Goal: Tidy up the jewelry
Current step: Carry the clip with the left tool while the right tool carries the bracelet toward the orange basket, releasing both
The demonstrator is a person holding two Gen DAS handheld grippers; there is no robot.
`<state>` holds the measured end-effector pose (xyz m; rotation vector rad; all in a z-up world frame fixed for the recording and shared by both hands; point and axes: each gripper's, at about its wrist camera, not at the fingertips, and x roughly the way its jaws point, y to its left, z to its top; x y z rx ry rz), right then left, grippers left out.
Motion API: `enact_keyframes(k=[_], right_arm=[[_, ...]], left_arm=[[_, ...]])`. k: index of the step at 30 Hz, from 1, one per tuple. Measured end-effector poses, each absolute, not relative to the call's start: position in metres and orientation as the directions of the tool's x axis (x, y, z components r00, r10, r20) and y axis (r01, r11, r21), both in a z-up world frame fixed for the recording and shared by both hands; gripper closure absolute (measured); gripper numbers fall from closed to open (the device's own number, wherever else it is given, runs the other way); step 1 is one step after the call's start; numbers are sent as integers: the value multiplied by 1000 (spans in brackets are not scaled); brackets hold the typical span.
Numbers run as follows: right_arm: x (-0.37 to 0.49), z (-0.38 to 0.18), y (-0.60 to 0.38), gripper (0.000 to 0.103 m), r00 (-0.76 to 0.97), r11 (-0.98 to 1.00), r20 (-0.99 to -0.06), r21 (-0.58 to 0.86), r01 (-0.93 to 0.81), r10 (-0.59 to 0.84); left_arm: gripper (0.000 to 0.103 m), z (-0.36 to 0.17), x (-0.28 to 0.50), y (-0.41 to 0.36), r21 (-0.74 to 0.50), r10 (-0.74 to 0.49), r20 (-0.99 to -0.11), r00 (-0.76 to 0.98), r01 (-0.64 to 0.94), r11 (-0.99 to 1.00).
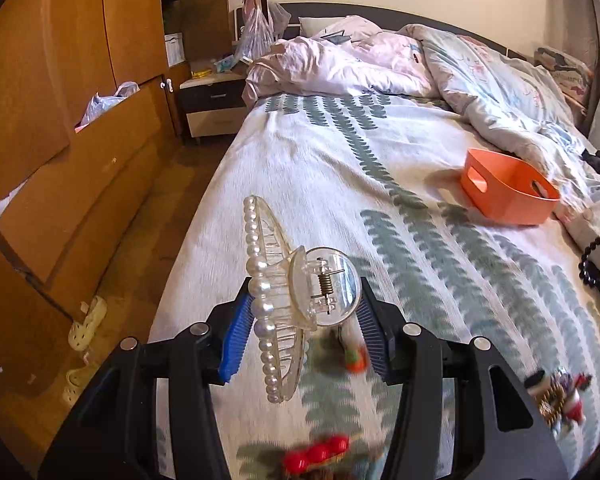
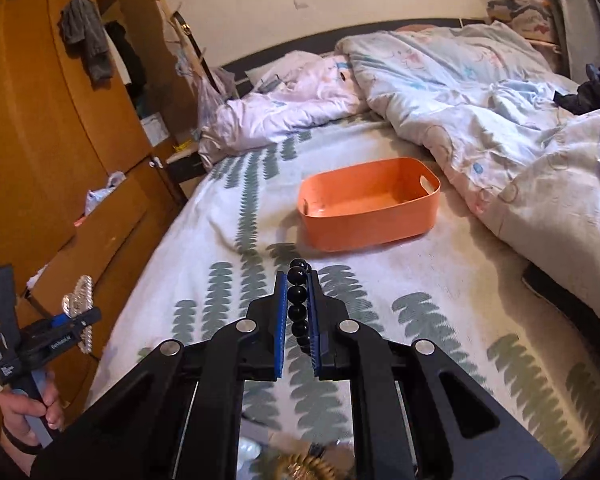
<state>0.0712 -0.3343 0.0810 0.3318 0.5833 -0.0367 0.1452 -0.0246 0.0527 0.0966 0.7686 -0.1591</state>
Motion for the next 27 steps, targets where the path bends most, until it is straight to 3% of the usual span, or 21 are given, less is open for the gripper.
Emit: enact_keyframes(k=[22,24,27], right_arm=[[154,16,-374,92,719,946,-695,211,245,-31],[154,16,-378,92,716,945,-697,203,258,-45],[152,15,-385,84,711,941,-700,196,277,-64]], left_arm=[[52,-7,231,-35,63,-41,-816,576,159,985],[50,-9,232,-34,66,-37,-820,570,159,985],[36,-7,231,-34,78,-26,-812,582,154,985]])
